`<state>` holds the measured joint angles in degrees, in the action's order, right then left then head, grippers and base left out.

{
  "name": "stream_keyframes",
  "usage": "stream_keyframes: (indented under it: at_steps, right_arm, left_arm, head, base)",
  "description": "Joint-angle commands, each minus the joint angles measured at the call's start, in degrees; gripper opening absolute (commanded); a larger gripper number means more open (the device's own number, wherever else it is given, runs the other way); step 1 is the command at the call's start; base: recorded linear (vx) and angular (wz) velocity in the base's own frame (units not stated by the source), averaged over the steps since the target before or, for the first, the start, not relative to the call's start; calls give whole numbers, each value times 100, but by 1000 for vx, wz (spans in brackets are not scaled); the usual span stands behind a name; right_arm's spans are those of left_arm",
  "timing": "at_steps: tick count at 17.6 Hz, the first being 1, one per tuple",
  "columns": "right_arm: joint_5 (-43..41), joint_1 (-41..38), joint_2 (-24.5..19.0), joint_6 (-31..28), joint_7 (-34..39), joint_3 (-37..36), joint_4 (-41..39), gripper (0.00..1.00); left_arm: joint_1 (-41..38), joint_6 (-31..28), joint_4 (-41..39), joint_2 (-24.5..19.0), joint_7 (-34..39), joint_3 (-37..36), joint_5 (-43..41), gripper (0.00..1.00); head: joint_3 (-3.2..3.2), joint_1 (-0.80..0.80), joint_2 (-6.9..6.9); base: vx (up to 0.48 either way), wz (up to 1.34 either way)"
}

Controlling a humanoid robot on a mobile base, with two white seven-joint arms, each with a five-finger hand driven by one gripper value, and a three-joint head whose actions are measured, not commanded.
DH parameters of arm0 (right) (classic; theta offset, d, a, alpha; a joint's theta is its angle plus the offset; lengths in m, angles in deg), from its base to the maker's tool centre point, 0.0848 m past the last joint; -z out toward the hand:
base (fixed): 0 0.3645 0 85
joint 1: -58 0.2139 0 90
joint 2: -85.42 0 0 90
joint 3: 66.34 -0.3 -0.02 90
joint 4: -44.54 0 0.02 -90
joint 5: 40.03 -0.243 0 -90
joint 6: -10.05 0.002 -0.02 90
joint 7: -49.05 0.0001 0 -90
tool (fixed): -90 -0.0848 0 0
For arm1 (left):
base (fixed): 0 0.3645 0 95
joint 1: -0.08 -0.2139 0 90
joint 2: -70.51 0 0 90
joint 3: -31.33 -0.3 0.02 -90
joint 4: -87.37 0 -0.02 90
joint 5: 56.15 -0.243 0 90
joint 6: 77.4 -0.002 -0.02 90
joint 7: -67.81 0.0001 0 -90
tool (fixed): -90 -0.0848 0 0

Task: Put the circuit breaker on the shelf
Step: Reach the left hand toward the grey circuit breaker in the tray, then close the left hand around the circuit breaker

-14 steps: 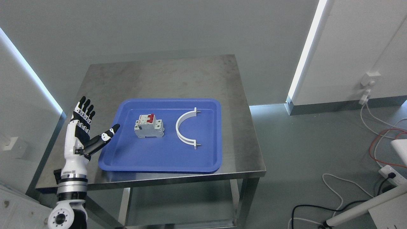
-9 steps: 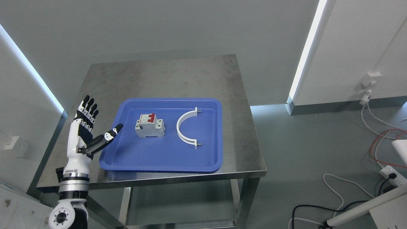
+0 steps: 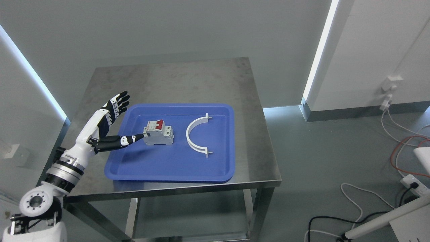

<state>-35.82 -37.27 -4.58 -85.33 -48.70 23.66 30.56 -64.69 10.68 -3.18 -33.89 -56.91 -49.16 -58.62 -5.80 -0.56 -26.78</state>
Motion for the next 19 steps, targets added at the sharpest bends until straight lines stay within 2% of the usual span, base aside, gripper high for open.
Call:
stream_keyframes:
  at_steps: [1,5,10,13,16,18,19]
  right_arm:
    - [-8,0,100,81,-6,114,-8,100]
    - [1,0,100,81,-6,114,1,100]
    - [1,0,100,81,2,114,1,100]
    - [1,0,100,81,2,114,1,100]
    - [1,0,100,81,-6,114,1,100]
    - [1,0,100,81,2,114,1,100]
    - [1,0,100,81,-6,114,1,100]
  left_arm:
    - [220,-106,37,-1197,-498,-1011,-825,100]
    - [307,-483,37,-1119,-807,-1223,-1650,97]
    - [720,-783,415,-557,-808,-1364,-2336,90]
    - [809,-783,459,-232,-808,-1294,-2381,70]
    - [818,-713,538,-125,-764,-1277,-2381,58]
    - [826,-486,600,-38,-746,-1128,-2381,39]
    - [818,-127,661,93,-746,-927,-2381,19]
  head:
    - [0,0,0]
    - [0,0,0]
    - [0,0,0]
    - [0,0,0]
    - [0,0,0]
    - [0,0,0]
    - [0,0,0]
  base:
    - [0,0]
    - [0,0]
    - [0,0]
    - [0,0]
    - [0,0]
    - [0,0]
    - [0,0]
